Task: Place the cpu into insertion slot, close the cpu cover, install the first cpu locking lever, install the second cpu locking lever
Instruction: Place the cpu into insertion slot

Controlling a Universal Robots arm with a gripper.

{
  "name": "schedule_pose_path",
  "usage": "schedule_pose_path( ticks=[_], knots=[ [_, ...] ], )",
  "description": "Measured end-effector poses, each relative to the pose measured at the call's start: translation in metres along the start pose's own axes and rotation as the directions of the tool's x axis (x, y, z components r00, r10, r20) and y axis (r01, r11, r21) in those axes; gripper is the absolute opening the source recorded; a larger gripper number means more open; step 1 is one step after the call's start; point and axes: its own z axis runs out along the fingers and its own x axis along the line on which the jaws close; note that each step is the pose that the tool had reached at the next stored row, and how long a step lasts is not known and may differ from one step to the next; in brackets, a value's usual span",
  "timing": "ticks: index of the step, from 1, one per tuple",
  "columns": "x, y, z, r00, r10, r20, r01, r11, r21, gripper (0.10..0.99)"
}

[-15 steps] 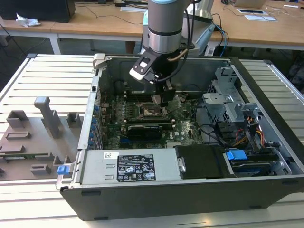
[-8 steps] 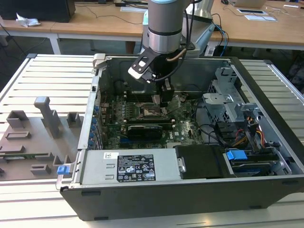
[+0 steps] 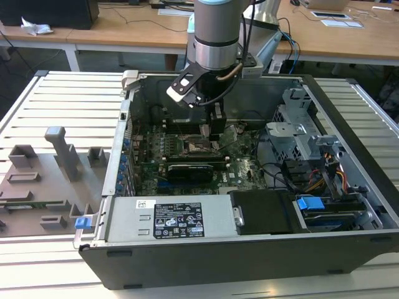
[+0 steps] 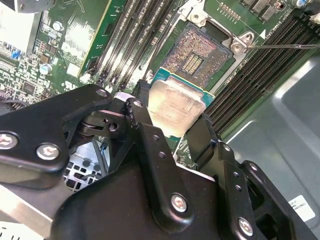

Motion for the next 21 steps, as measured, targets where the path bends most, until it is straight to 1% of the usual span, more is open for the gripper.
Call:
schedule_pose_path(
  ticks=[2,4,6,7,8,10,11,13,14,15,21],
  knots=[
    [0.0,0.0,0.0,1.0,0.0,0.0001,0.0,1.0,0.0,0.541],
    [0.0002,-0.0026,0.0009,1.0,0.0,-0.0001,0.0,1.0,0.0,0.541],
    [0.0005,-0.0055,0.0046,1.0,0.0,0.0,0.0,1.0,0.0,0.541],
    [0.0007,-0.0064,0.008,1.0,0.0,0.0001,0.0,1.0,0.0,0.541],
    [0.0015,-0.0085,0.0138,1.0,0.001,0.0,-0.001,1.0,0.0,0.541],
    [0.0033,-0.0115,0.0164,1.0,0.002,0.0002,-0.002,1.0,0.0,0.541],
    [0.0046,-0.0142,0.0177,1.0,0.003,0.0003,-0.003,1.0,0.0,0.541],
    [0.0057,-0.0167,0.0195,1.0,0.004,0.0003,-0.004,1.0,0.0,0.541],
    [0.0066,-0.0185,0.0219,1.0,0.006,0.0005,-0.006,1.0,0.0,0.541],
    [0.0069,-0.0189,0.023,1.0,0.006,0.0005,-0.006,1.0,0.0,0.541],
    [0.0096,-0.0225,0.0346,0.9999,0.012,0.001,-0.012,0.9999,0.0,0.541]
  ],
)
